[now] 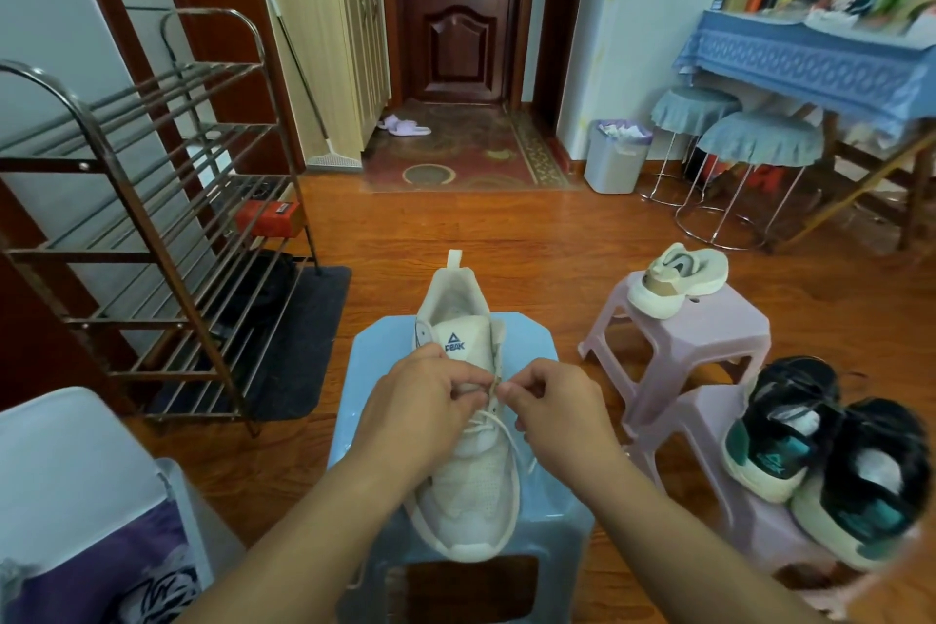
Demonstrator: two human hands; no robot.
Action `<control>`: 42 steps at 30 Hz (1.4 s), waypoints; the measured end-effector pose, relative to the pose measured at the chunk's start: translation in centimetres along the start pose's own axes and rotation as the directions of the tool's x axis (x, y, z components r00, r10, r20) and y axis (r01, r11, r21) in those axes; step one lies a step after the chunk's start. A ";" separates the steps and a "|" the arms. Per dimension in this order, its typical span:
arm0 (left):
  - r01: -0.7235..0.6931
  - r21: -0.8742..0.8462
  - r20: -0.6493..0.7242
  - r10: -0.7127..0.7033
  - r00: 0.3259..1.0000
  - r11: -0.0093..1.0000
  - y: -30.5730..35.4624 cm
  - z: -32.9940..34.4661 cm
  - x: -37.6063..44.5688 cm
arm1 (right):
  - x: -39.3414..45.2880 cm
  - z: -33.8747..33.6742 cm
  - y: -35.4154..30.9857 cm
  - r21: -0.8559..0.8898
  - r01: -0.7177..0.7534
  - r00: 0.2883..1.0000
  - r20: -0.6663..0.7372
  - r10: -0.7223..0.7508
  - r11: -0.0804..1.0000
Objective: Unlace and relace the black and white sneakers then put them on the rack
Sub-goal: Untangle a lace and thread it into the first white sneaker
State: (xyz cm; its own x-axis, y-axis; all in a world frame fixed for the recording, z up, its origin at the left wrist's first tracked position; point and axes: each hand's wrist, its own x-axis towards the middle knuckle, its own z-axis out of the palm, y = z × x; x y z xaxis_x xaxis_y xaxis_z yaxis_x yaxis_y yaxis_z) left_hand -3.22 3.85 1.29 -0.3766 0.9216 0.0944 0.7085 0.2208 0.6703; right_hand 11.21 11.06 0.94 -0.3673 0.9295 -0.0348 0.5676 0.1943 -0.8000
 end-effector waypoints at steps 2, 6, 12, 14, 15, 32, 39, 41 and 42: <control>-0.002 -0.028 0.012 0.002 1.000 1.000 0.0 0.0 -0.1 | 0.3 -0.1 0.1 0.090 -0.048 0.999 0.018 0.046 0.995; 0.025 -0.048 -0.012 -0.026 1.000 0.999 -0.3 0.1 0.2 | 0.6 -0.5 0.1 0.202 -0.071 0.987 0.154 0.040 0.977; 0.019 0.051 0.036 -0.021 0.999 0.999 0.3 0.2 0.8 | 1.9 -1.7 0.2 0.315 -0.152 0.945 0.325 0.045 0.937; 0.055 0.011 0.048 -0.055 0.997 0.998 0.3 -0.1 1.0 | 2.2 -1.7 0.1 0.368 -0.198 0.925 0.377 0.049 0.909; 0.071 -0.004 0.060 -0.071 0.996 0.997 0.3 -0.3 1.1 | 2.2 -1.7 0.0 0.400 -0.206 0.922 0.384 0.041 0.893; 0.063 -0.845 -0.296 -0.563 0.772 0.531 -3.0 -10.2 0.2 | 2.2 -3.0 1.0 -0.319 0.473 0.867 0.335 -0.370 0.821; 0.082 -0.976 -0.103 -0.763 0.638 0.200 -8.7 -10.8 -0.5 | 1.9 -2.2 0.4 -0.298 0.450 0.875 0.333 -0.350 0.842; 0.275 -0.759 -0.232 -0.641 0.732 0.589 -6.7 -8.7 0.3 | 2.0 -1.8 0.2 -0.301 0.443 0.883 0.312 -0.351 0.844; 0.318 -0.547 -0.278 -0.526 0.804 0.775 -5.6 -7.5 0.3 | 2.1 -1.6 0.2 -0.304 0.433 0.889 0.301 -0.346 0.848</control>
State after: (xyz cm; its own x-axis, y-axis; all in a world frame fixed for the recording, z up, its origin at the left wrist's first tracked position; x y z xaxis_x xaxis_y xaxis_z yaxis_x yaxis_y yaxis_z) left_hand -11.76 0.45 3.12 -0.8412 0.5360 -0.0719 0.1030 0.2894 0.9517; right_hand 11.73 13.53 1.69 -0.7445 0.6644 0.0656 0.5467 0.6630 -0.5114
